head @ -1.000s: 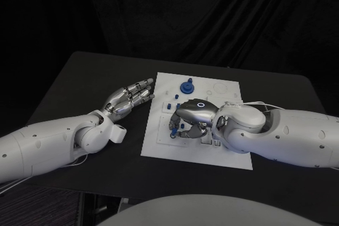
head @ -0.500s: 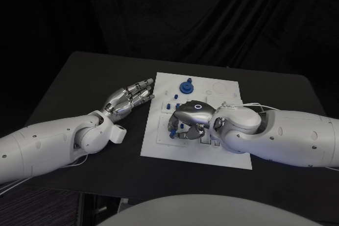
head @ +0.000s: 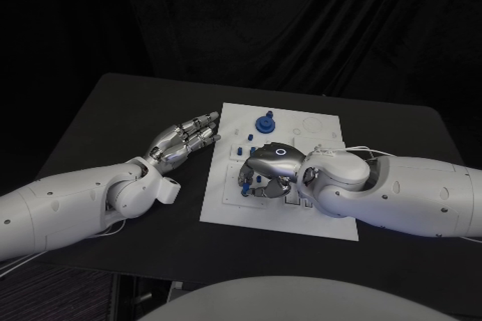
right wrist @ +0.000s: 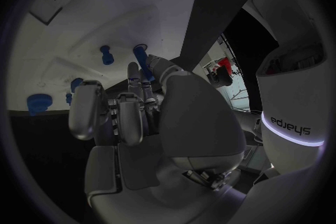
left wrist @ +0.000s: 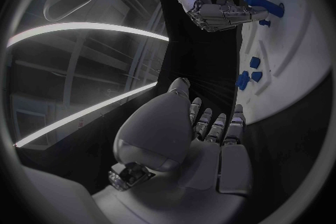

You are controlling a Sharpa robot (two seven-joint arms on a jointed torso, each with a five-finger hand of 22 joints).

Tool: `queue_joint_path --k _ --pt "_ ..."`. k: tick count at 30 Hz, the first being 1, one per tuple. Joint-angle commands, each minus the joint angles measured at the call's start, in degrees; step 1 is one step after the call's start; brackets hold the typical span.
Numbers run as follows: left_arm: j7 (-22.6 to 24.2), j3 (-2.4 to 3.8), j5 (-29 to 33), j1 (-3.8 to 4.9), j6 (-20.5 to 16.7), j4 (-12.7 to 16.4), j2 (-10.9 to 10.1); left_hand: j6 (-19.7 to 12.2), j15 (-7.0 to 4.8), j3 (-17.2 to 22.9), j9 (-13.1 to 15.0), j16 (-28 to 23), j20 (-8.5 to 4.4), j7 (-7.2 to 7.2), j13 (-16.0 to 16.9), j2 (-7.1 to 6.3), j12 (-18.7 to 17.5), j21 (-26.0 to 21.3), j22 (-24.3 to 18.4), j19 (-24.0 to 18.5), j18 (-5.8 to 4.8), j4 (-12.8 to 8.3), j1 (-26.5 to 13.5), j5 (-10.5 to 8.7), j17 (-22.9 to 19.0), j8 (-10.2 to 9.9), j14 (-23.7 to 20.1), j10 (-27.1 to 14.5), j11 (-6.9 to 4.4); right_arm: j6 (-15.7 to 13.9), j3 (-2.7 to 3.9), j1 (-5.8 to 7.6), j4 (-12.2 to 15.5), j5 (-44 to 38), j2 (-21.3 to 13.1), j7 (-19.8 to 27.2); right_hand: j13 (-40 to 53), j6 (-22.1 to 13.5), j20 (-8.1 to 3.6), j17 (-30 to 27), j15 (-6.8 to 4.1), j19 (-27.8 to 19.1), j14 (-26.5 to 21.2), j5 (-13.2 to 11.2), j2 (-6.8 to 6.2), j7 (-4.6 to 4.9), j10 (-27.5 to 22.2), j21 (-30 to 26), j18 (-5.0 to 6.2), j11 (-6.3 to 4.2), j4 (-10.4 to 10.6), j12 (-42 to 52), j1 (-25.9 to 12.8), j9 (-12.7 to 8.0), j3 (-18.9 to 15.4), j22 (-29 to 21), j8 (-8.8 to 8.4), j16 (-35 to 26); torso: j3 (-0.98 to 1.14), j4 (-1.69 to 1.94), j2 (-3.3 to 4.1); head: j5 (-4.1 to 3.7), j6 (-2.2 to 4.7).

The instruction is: Assemble the parts on the task board

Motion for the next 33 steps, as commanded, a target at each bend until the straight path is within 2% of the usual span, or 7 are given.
queue_joint_path --k 1,15,23,33 --pt "2.71 0.06 0.12 -0.11 0.92 0.03 0.14 -0.21 0.48 0.41 -0.06 0.30 0.42 0.29 0.00 0.12 -0.10 0.18 -0.03 0.04 -0.24 -0.01 0.46 0.32 0.02 -0.03 -0.11 -0.07 0.37 1.08 -0.19 -0.44 -0.07 -1.01 -0.13 -0.62 -0.09 0.20 -0.09 4.07 0.35 -0.31 2.33 0.12 0.60 -0.21 -0.28 -0.23 -0.18 0.06 -0.39 -0.33 0.21 9.87 -0.07 9.96 1.86 -0.31 -0.01 0.03 0.00 0.00 -0.01" --pt "2.37 0.06 0.12 -0.28 1.16 -0.21 0.30 -0.32 0.54 0.53 -0.07 0.34 0.45 0.35 0.00 0.20 -0.13 0.20 0.02 0.08 -0.26 -0.06 0.55 0.27 0.03 -0.05 -0.06 -0.10 0.42 1.81 -0.19 -0.59 0.39 -1.03 -0.54 -0.81 -0.06 0.25 -0.05 4.06 0.38 -0.32 2.31 0.09 0.68 -0.19 -0.21 -0.23 -0.17 0.08 -0.47 -0.32 0.18 9.95 -0.07 9.96 1.88 -0.33 0.06 -0.10 -0.03 0.13 -0.01" --pt "2.28 0.06 0.12 -0.37 1.26 -0.27 0.35 -0.36 0.59 0.57 -0.07 0.36 0.48 0.38 -0.01 0.23 -0.15 0.20 0.01 0.09 -0.27 -0.06 0.56 0.24 0.04 -0.06 -0.04 -0.12 0.45 1.81 -0.19 -0.74 0.36 -1.03 -0.52 -0.87 -0.04 0.28 -0.04 4.04 0.39 -0.33 2.30 0.08 0.69 -0.20 -0.16 -0.24 -0.17 0.09 -0.47 -0.31 0.12 9.99 -0.09 9.96 1.89 -0.34 0.07 -0.04 -0.05 0.03 -0.01" --pt "2.14 0.06 0.12 -0.45 1.40 -0.40 0.40 -0.36 0.59 0.57 -0.07 0.36 0.48 0.38 -0.01 0.23 -0.15 0.20 0.01 0.09 -0.27 -0.06 0.56 0.24 0.04 -0.06 -0.04 -0.12 0.45 1.76 -0.19 -0.95 -0.25 -1.03 -0.21 -0.86 -0.03 0.30 -0.03 4.01 0.39 -0.33 2.29 0.07 0.70 -0.21 -0.12 -0.23 -0.17 0.09 -0.47 -0.30 0.07 10.02 -0.12 9.96 1.90 -0.36 0.00 -0.02 -0.03 -0.02 -0.01"
